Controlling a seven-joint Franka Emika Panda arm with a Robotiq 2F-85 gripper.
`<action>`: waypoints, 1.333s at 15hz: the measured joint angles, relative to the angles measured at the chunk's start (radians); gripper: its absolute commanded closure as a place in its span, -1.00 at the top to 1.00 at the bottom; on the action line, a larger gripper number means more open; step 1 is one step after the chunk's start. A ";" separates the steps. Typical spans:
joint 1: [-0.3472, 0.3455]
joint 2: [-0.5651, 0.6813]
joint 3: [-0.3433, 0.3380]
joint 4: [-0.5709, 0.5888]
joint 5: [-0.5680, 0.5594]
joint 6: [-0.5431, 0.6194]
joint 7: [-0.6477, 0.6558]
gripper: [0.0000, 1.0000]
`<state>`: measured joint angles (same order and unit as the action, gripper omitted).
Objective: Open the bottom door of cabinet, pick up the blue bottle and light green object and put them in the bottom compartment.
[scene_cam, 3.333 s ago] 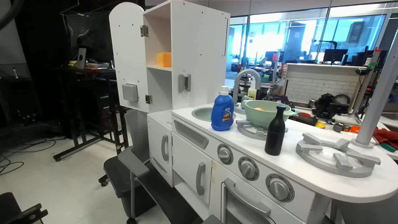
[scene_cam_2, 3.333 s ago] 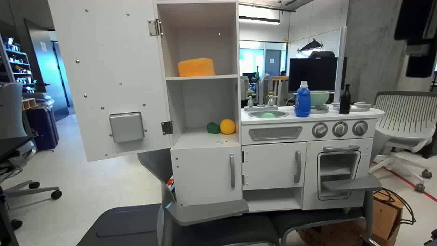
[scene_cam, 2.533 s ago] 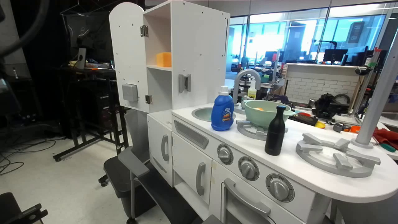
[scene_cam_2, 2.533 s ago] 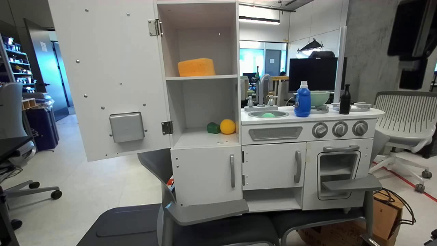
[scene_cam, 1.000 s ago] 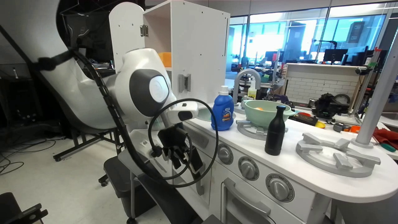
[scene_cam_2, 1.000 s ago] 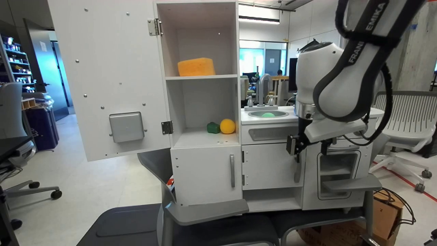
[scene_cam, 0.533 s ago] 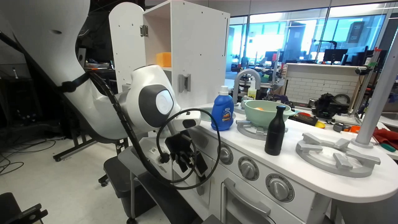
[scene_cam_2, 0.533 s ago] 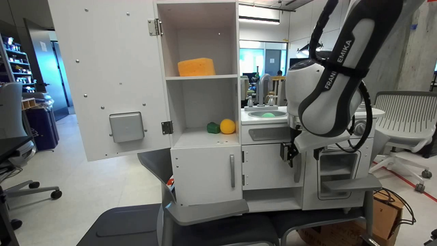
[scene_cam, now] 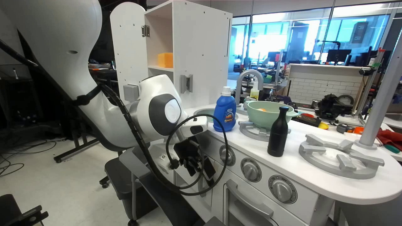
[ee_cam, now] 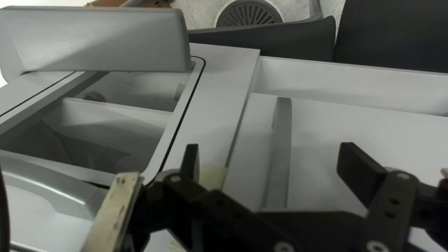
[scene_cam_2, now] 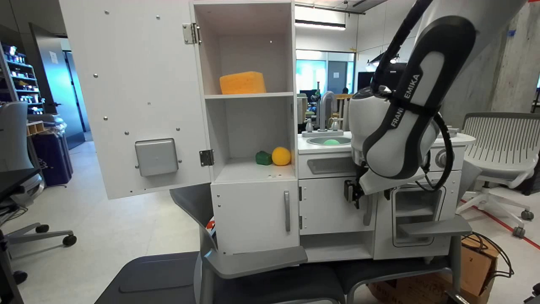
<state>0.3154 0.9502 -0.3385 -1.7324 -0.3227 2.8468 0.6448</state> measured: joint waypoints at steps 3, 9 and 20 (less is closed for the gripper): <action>0.006 0.024 0.000 0.033 0.017 0.000 0.000 1.00; 0.010 0.052 0.000 0.067 0.038 0.000 -0.005 0.38; 0.010 0.051 -0.005 0.055 0.049 -0.010 -0.021 -0.90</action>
<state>0.3254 1.0015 -0.3433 -1.6779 -0.2740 2.8368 0.6233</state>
